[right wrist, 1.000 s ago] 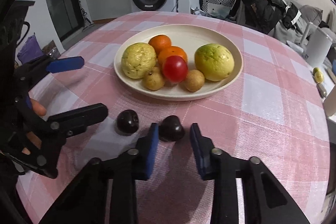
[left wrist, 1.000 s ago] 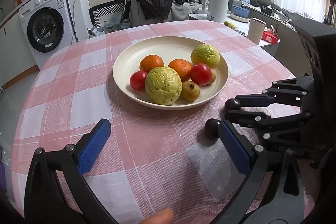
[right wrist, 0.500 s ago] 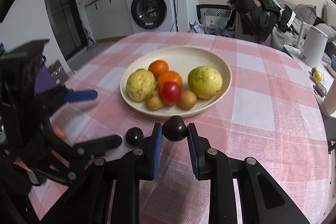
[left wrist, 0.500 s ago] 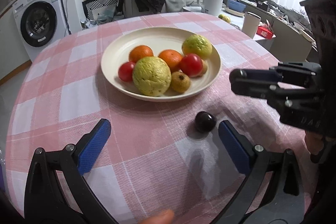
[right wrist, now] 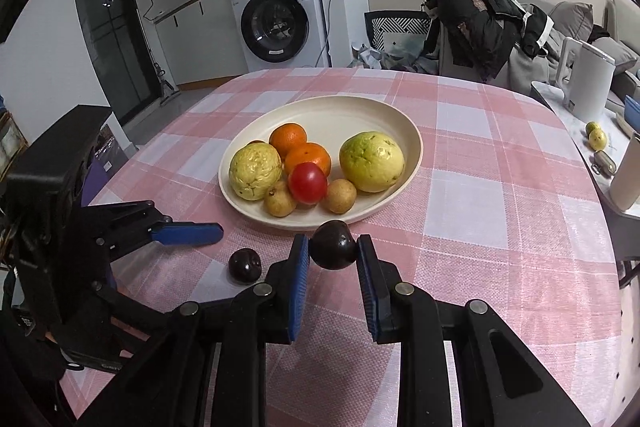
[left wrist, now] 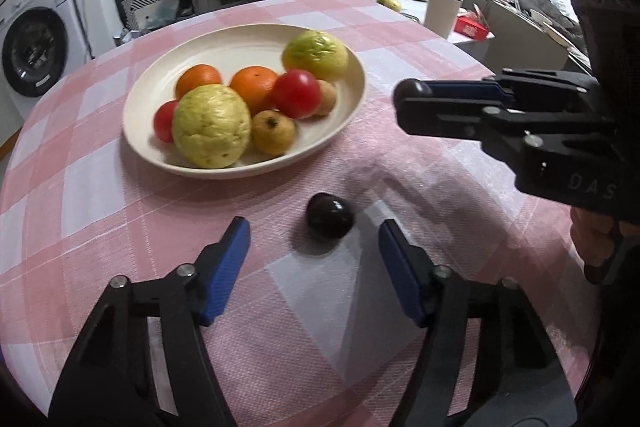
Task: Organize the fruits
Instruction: 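Grasp a dark plum with the right tool while the left tool grasps the other plum, then carry both plums onto the cream plate and open both tools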
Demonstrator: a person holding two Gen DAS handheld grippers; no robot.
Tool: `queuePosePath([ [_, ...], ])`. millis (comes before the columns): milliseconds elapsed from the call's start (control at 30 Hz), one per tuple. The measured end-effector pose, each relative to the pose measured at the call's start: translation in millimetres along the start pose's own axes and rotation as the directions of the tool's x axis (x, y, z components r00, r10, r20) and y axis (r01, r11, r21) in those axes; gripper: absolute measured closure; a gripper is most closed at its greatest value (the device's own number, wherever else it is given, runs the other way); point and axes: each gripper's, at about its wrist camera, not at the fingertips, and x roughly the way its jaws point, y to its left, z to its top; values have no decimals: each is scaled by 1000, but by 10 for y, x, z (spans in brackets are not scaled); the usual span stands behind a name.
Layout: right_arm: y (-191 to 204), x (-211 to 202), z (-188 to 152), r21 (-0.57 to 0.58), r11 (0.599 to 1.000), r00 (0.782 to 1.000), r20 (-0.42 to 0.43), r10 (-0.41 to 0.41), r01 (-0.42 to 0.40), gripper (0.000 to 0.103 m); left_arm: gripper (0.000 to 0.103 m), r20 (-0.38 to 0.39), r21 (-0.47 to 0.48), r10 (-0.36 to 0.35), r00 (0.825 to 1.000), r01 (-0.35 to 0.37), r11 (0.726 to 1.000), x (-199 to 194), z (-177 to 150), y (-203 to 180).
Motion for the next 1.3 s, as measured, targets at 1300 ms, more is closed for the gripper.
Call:
queuePosePath([
  [1300,11,-166,56,7,1000,996,81,21,-22,78,80,178,-76,38,983,-25,997,-594,86,336],
])
